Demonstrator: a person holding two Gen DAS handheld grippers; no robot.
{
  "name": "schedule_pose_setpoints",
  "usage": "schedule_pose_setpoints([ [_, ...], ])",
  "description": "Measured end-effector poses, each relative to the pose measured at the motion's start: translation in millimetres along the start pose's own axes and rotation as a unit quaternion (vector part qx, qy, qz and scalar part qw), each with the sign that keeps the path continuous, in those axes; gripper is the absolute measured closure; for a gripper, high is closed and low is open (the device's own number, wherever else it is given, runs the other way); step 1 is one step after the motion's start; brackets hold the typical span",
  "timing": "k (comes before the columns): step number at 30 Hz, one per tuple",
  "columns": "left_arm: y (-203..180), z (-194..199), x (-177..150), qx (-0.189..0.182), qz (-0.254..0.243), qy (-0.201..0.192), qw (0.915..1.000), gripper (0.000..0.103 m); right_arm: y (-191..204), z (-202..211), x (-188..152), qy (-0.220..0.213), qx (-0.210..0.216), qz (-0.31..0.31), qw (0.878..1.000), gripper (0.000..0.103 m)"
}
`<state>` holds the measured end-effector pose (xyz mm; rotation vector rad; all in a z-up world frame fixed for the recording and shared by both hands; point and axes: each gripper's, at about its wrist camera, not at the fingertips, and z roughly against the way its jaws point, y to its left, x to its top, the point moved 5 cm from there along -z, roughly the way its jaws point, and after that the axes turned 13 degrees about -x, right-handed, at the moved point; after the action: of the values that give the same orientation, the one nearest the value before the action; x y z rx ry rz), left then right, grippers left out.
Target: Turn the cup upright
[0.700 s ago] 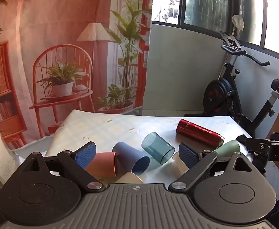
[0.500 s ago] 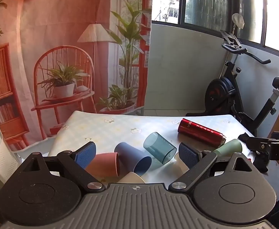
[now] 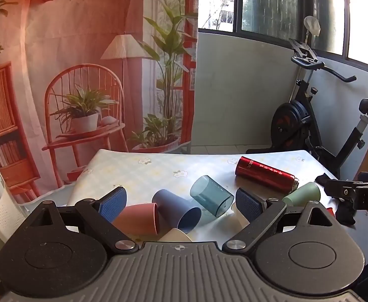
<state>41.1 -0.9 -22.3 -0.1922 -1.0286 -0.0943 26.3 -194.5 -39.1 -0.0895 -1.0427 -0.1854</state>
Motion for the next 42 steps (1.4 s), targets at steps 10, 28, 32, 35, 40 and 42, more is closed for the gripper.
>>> schedule_pose_setpoints([
  [10,-1.1,1.9,2.2,0.001,-0.005,-0.002,1.0000,0.008,-1.0,0.3,1.2,0.000,0.000,0.000,1.000,0.001],
  [28,-1.0,1.4,2.1,0.003,-0.007,-0.002,1.0000,0.008,-3.1,-2.5,-0.1,0.001,0.001,-0.001,1.000,0.001],
  [32,-0.9,1.3,2.1,0.002,-0.007,-0.002,1.0000,0.008,-2.9,-3.1,-0.6,0.001,0.001,-0.001,1.000,0.001],
  [35,-1.6,1.2,2.0,0.003,-0.007,-0.002,1.0000,0.008,-3.0,-3.0,0.0,0.001,0.001,-0.001,1.000,0.001],
  [40,-0.8,1.0,1.7,0.002,-0.008,-0.002,1.0000,0.008,-3.1,-2.8,0.5,0.001,0.001,-0.001,1.000,0.001],
  [42,-1.2,0.9,1.8,0.002,-0.008,-0.002,1.0000,0.008,-2.8,-4.4,-1.2,0.001,0.002,-0.001,1.000,0.001],
])
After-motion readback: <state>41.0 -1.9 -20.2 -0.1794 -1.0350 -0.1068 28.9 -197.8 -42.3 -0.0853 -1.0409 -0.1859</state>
